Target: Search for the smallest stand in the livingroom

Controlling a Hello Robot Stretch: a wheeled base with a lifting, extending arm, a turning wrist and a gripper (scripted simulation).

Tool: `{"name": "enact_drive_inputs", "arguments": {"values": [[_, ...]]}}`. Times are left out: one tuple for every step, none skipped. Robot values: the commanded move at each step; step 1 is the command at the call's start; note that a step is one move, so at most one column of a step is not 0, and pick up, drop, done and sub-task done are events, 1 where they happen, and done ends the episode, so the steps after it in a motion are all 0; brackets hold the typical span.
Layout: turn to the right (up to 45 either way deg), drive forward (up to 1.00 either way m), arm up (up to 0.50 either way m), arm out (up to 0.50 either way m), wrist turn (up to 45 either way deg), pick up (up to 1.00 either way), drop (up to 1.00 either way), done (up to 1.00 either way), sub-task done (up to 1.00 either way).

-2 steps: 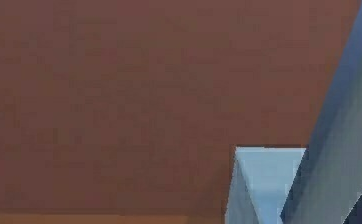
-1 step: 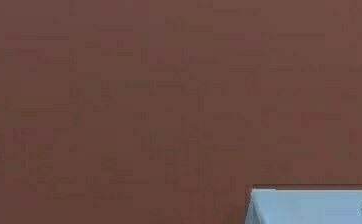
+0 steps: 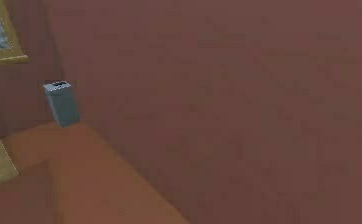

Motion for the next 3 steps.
{"name": "enact_drive_inputs", "arguments": {"values": [[-30.0,0.0,0.0,0.0,0.0,0.0,0.0,0.0,0.0],[0.0,1.0,0.0,0.0,0.0,0.0,0.0,0.0,0.0],[-3.0,0.0,0.0,0.0,0.0,0.0,0.0,0.0,0.0]]}}
